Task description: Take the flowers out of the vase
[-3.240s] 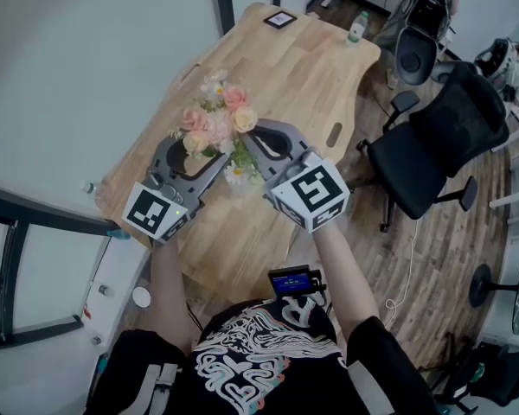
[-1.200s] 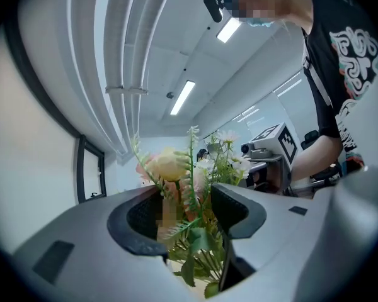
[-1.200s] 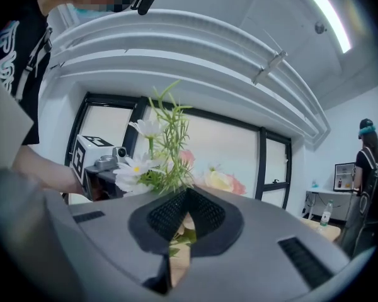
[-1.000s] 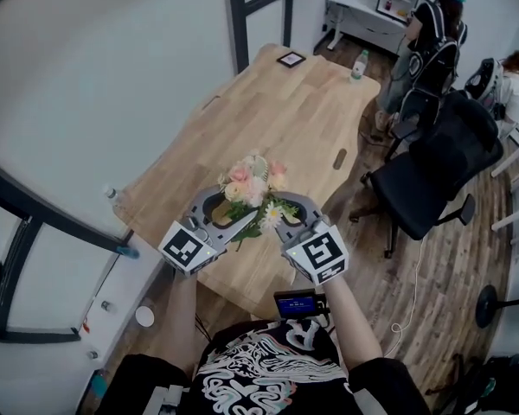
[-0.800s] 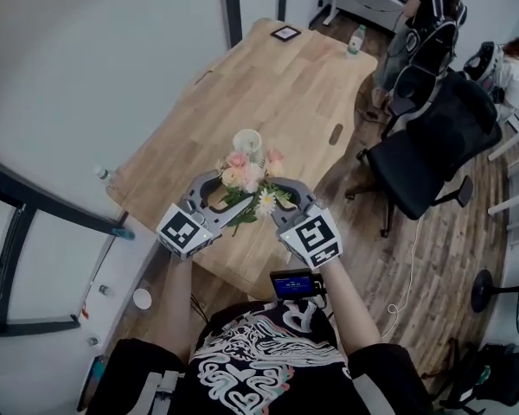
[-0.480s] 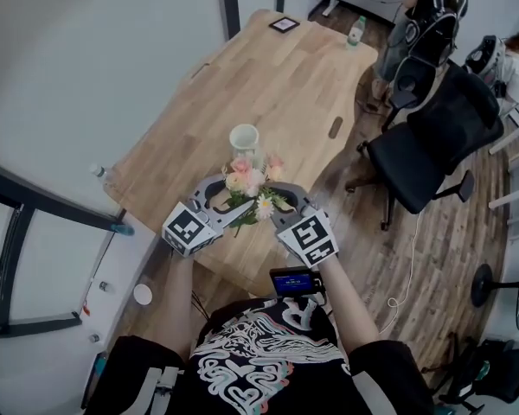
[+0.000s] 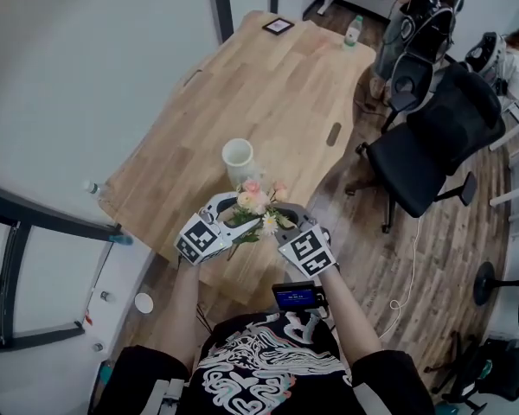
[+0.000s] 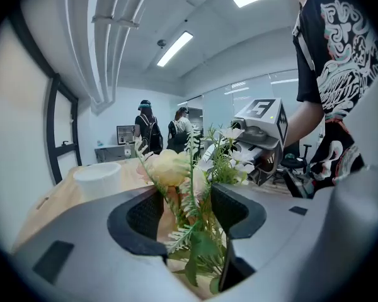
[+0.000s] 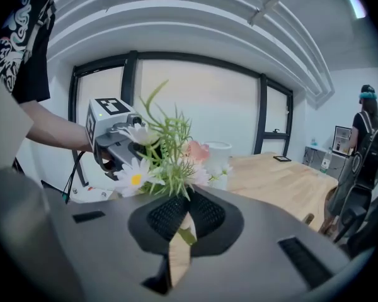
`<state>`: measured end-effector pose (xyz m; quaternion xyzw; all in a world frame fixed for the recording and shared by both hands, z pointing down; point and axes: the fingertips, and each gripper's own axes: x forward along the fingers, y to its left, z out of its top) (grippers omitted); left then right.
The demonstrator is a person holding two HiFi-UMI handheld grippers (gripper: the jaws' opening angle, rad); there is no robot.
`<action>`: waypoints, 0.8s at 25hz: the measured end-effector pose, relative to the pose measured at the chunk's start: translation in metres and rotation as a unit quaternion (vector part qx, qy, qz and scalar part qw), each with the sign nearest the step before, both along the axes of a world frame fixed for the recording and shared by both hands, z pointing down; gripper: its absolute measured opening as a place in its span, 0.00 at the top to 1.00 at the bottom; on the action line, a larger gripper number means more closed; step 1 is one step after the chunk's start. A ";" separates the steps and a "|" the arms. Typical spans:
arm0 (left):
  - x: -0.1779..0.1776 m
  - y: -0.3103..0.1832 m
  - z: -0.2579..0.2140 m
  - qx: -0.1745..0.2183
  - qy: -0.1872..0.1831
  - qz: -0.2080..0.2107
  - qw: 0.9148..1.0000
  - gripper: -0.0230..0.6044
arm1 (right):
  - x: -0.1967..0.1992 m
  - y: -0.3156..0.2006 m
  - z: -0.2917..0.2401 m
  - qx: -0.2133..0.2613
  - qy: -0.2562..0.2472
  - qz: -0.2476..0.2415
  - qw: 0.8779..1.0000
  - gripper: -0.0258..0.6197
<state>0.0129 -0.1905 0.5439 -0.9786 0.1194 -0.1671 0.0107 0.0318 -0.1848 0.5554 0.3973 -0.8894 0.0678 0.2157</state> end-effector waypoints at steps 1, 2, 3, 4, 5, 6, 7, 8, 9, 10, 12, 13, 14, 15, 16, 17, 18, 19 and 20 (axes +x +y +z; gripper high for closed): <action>0.002 -0.003 0.006 -0.005 -0.003 0.001 1.000 0.58 | 0.002 -0.003 0.005 -0.005 0.002 0.002 1.000 0.95; 0.003 -0.005 0.012 -0.011 -0.006 0.002 1.000 0.58 | 0.004 -0.005 0.011 -0.011 0.004 0.004 1.000 0.95; 0.003 -0.007 0.018 -0.016 -0.011 0.002 1.000 0.58 | 0.004 -0.008 0.017 -0.018 0.006 0.004 1.000 0.95; 0.003 -0.010 0.024 -0.021 -0.015 0.001 1.000 0.58 | 0.005 -0.010 0.023 -0.026 0.007 0.004 1.000 0.95; 0.003 -0.012 0.030 -0.026 -0.016 0.000 1.000 0.58 | 0.006 -0.012 0.029 -0.034 0.007 0.005 0.999 0.95; 0.003 -0.014 0.035 -0.032 -0.015 -0.003 0.999 0.58 | 0.008 -0.013 0.035 -0.042 0.006 0.008 0.999 0.95; 0.004 -0.015 0.040 -0.038 -0.013 -0.006 0.999 0.58 | 0.010 -0.014 0.041 -0.049 0.005 0.012 0.999 0.95; 0.004 -0.016 0.044 -0.044 -0.012 -0.010 0.999 0.58 | 0.012 -0.016 0.045 -0.055 0.006 0.017 0.998 0.95; 0.005 -0.018 0.048 -0.049 -0.012 -0.014 0.999 0.58 | 0.013 -0.017 0.050 -0.060 0.009 0.020 0.998 0.95; 0.005 -0.019 0.051 -0.053 -0.013 -0.017 0.998 0.58 | 0.014 -0.019 0.054 -0.064 0.012 0.023 0.998 0.95; 0.005 -0.022 0.060 -0.063 -0.014 -0.024 0.998 0.58 | 0.015 -0.022 0.062 -0.076 0.018 0.026 0.997 0.95; 0.004 -0.023 0.065 -0.068 -0.016 -0.027 0.997 0.58 | 0.015 -0.023 0.067 -0.085 0.021 0.026 0.996 0.95; 0.003 -0.023 0.070 -0.073 -0.018 -0.030 0.997 0.58 | 0.016 -0.024 0.072 -0.094 0.023 0.028 0.995 0.95; 0.002 -0.022 0.075 -0.077 -0.022 -0.032 0.996 0.58 | 0.017 -0.023 0.077 -0.103 0.024 0.030 0.994 0.95; 0.001 -0.022 0.080 -0.081 -0.025 -0.033 0.996 0.58 | 0.020 -0.023 0.081 -0.109 0.027 0.034 0.993 0.95; 0.000 -0.021 0.084 -0.085 -0.028 -0.033 0.995 0.58 | 0.023 -0.023 0.085 -0.114 0.030 0.040 0.992 0.95; -0.001 -0.020 0.088 -0.088 -0.030 -0.034 0.995 0.58 | 0.026 -0.023 0.087 -0.116 0.034 0.045 0.992 0.95; -0.003 -0.020 0.090 -0.090 -0.031 -0.037 0.995 0.58 | 0.029 -0.024 0.089 -0.117 0.037 0.051 0.991 0.95; -0.004 -0.021 0.092 -0.092 -0.028 -0.041 0.995 0.57 | 0.033 -0.024 0.090 -0.116 0.038 0.057 0.991 0.95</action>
